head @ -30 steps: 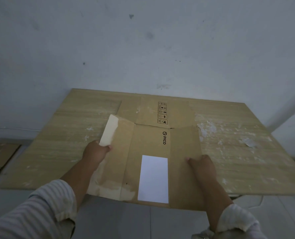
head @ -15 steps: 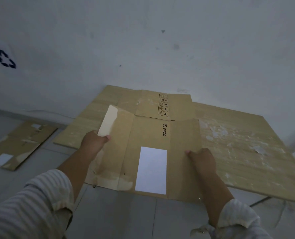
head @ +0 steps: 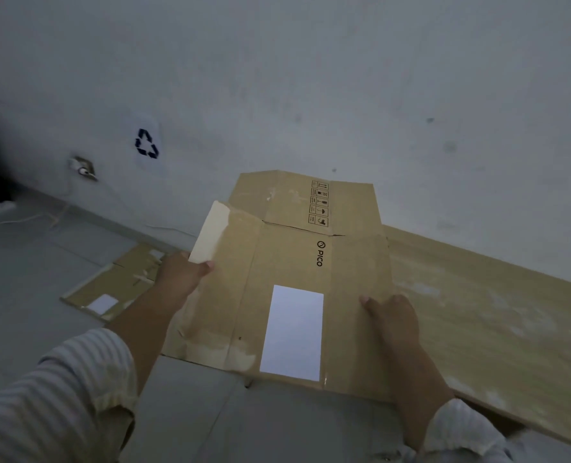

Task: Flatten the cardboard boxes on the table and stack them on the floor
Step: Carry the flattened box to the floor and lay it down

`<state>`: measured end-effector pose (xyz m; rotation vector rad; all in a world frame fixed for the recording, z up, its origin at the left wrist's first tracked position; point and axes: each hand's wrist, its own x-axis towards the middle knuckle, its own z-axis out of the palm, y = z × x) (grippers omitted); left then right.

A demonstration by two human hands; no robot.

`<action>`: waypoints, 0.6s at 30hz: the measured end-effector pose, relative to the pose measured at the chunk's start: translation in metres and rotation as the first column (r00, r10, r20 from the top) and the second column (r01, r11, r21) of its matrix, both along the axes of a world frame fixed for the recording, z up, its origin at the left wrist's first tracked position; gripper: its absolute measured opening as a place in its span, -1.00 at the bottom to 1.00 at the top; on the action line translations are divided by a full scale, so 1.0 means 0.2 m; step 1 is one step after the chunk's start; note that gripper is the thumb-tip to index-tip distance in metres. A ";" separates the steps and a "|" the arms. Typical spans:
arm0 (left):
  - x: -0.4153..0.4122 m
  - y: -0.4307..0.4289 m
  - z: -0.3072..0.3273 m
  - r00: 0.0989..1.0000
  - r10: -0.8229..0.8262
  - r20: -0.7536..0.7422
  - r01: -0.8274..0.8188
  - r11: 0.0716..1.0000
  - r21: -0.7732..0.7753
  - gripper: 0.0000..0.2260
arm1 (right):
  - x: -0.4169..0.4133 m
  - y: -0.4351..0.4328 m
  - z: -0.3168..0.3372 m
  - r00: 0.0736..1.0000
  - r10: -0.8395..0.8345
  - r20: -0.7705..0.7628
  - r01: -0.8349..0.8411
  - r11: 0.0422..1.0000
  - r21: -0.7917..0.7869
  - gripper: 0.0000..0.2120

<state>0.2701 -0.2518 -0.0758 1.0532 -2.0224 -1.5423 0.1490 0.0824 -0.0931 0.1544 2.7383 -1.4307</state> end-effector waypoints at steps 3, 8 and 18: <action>0.12 -0.39 0.03 1.000 0.011 0.005 -0.011 1.000 0.000 -0.58 | 0.07 -0.40 -0.01 1.000 0.022 0.001 -0.022 0.999 -0.028 -0.51; 0.29 -0.95 0.10 0.999 0.042 0.026 -0.040 0.997 -0.072 -0.60 | 0.21 -0.99 -0.02 0.998 0.061 0.027 -0.058 0.992 -0.114 -0.57; 0.28 -1.71 -0.04 0.989 0.096 0.115 -0.079 0.986 -0.147 -0.61 | 0.15 -1.78 -0.09 0.996 0.087 0.030 -0.084 0.992 -0.097 -0.48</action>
